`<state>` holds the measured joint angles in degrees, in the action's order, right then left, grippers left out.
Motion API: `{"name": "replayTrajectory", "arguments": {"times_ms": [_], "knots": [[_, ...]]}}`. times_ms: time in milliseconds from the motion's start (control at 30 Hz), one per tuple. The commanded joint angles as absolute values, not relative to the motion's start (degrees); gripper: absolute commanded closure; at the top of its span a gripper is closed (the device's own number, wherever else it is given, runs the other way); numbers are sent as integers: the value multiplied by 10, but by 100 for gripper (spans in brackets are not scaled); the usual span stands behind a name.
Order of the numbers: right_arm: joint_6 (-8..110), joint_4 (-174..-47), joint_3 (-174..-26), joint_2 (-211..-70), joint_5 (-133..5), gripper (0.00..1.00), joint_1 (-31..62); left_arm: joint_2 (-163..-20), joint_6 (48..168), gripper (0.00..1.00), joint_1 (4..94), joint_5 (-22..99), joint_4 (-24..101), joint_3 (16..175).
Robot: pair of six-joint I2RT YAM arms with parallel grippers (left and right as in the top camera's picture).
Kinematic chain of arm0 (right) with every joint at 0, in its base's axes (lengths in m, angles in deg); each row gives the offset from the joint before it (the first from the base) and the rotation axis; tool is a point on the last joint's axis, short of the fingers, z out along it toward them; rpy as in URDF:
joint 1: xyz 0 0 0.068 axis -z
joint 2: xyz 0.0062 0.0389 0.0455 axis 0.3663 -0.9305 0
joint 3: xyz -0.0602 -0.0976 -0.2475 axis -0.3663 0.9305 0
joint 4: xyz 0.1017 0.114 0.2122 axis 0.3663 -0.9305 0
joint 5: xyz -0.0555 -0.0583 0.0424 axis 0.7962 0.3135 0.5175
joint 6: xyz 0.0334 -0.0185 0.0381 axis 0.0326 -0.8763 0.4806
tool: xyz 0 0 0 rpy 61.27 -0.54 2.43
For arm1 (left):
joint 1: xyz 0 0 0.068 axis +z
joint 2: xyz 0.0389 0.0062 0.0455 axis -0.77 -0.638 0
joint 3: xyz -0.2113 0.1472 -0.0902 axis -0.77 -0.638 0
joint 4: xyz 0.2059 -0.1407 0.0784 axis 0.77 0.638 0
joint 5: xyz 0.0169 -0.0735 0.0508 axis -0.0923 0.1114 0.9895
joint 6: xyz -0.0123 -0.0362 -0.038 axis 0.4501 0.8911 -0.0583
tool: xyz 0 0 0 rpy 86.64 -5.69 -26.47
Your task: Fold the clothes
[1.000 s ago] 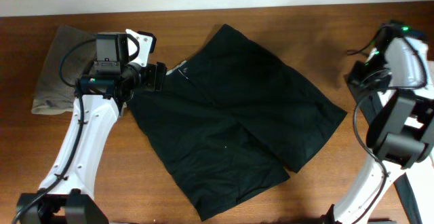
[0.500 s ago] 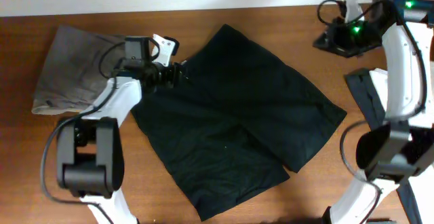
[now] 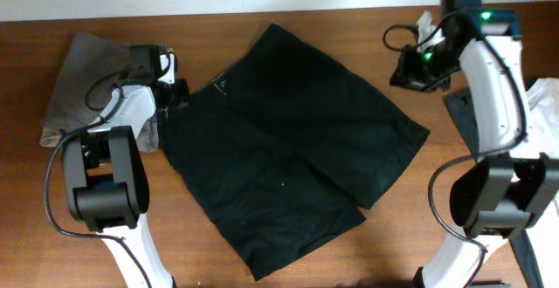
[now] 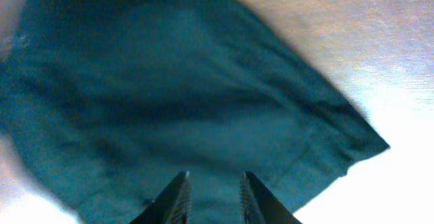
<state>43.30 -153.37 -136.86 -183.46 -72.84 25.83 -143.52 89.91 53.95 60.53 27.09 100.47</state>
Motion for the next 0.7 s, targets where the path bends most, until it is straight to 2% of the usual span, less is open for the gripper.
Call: {"name": "replayTrajectory", "arguments": {"times_ms": [0, 100, 167, 333, 467, 533, 667], "knots": [[555, -1509, -1256, -1845, -604, 57, 253, -1435, 911, 80, 524, 610, 299, 1061], [577, -1494, -1179, -1845, -570, 43, 274, -1417, 890, 71, 514, 572, 317, 1083], [567, -1478, -1155, -1845, -607, 41, 327, -1415, 839, 64, 494, 483, 323, 1084], [551, -1449, -1130, -1845, -687, 35, 375, -1431, 729, 53, 431, 485, 332, 1084], [582, -1348, -1054, -1845, -751, 36, 375, -1475, 730, 53, 420, 510, 332, 1084], [582, -1305, -1038, -1845, -785, 55, 377, -1487, 730, 53, 420, 510, 335, 1084], [579, -1250, -1042, -1845, -761, 84, 387, -1505, 729, 53, 420, 510, 347, 1084]]}}
